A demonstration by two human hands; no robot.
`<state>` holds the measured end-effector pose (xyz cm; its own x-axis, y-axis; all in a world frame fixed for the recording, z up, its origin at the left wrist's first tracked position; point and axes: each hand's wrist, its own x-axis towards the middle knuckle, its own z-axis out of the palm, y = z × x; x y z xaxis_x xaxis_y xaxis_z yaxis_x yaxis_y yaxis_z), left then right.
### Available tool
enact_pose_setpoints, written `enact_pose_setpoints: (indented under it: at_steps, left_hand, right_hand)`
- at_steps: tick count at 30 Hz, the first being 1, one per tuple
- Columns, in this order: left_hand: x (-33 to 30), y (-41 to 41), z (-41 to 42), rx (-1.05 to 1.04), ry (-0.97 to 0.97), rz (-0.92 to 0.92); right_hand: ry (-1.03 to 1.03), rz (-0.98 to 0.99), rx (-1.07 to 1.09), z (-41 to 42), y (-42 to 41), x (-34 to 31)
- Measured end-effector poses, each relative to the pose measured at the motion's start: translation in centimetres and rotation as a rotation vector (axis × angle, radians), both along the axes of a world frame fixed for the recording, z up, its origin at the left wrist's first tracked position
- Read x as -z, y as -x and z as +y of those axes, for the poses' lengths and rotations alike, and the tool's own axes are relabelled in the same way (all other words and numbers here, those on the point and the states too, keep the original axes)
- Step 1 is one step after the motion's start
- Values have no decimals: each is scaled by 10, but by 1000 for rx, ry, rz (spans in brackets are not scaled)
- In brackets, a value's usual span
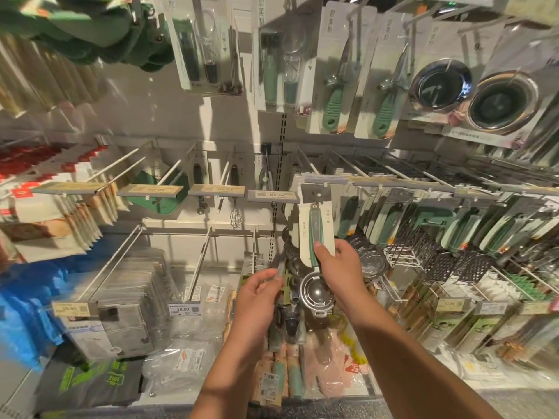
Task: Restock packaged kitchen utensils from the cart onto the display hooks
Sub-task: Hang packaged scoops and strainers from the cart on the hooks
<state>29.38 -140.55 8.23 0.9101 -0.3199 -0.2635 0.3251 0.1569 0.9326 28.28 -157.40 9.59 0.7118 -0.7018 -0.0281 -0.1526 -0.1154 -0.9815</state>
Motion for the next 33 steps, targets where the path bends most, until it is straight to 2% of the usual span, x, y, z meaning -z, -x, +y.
enact_pose_setpoints:
  at_steps: [5, 9, 15, 20, 25, 30, 33]
  left_hand:
    - [-1, -5, 9, -33, -24, 19]
    - [-2, -4, 11, -25, -46, 11]
    - [7, 7, -5, 77, -155, 12]
    - [27, 44, -66, 305, -257, 1]
    - [57, 126, -148, 577, -372, 0]
    - [93, 226, -208, 880, -555, -12]
    - [124, 275, -225, 1108, -683, -140]
  right_hand:
    - [-18, 36, 42, -6, -24, -8]
    - [-42, 172, 19, -13, -29, 13]
    - [-192, 218, 55, -39, 30, 59]
    - [-357, 83, 159, -71, 118, 81]
    - [-409, -28, 472, -99, 235, 110]
    - [-479, -23, 792, -106, 355, 155]
    - [-548, 4, 926, -100, 414, 187]
